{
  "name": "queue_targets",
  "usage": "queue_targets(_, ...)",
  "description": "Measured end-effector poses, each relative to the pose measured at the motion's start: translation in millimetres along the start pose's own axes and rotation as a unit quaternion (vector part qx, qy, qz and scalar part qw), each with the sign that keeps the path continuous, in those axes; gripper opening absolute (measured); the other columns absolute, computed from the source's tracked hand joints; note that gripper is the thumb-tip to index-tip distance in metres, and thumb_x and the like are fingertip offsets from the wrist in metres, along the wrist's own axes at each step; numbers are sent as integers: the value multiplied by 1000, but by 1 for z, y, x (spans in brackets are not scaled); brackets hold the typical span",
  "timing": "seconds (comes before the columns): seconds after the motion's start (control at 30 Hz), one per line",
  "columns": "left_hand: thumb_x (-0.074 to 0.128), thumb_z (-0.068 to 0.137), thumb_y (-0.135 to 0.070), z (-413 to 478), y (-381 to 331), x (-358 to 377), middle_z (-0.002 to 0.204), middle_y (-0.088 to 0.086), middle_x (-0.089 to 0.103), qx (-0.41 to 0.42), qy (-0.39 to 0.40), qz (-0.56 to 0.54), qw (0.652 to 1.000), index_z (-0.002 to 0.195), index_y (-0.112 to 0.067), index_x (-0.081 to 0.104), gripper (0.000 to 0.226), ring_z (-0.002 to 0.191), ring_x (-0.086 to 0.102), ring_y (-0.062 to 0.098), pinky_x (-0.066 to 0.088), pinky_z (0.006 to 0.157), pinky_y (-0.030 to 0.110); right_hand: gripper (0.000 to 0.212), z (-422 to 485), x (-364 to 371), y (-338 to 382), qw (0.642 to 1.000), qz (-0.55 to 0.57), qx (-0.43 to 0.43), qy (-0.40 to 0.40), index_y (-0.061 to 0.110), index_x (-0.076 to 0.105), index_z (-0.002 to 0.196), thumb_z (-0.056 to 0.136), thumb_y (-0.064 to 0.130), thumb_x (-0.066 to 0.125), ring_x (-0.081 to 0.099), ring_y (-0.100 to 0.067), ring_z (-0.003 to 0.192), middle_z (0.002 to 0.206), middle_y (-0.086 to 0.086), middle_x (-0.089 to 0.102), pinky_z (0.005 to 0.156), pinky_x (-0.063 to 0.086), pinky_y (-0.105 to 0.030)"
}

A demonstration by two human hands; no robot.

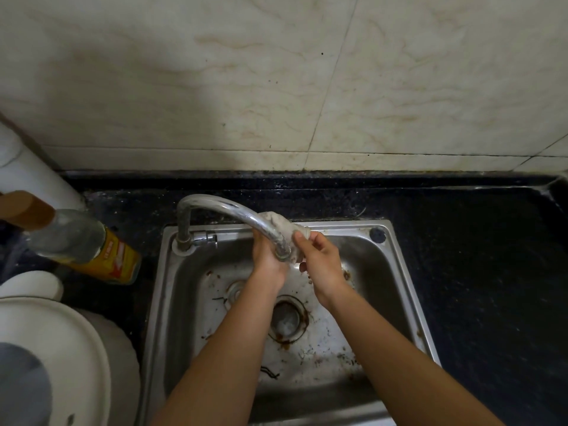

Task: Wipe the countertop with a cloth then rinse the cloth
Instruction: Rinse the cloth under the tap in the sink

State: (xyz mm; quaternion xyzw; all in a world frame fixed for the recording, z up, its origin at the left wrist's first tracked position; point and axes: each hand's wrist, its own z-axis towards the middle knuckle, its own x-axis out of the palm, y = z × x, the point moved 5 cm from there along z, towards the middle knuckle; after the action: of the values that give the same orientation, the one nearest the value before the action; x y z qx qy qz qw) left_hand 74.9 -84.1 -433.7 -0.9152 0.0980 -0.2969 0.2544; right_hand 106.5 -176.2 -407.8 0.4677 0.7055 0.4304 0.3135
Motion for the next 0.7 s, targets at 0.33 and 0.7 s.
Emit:
queue_targets(0.33,45,98,-31,-8,-12,3,105,18,63,-26,41,38,998,104,-5,57,29,91,64,30,53,79,44,15,3,-9,-6,996,50,66,-14,13,59,89,97,25,54,57,-11,69,84,-4,65,60,44,-22)
queue_targets(0.7,50,96,-33,-27,-21,-44,88,7,71,45,-61,223,972,93,-16,65,23,79,68,21,55,69,33,20,-6,33,-35,986,50,158,2,3,58,107,87,1,59,67,-35,99,102,-19,70,88,55,-45)
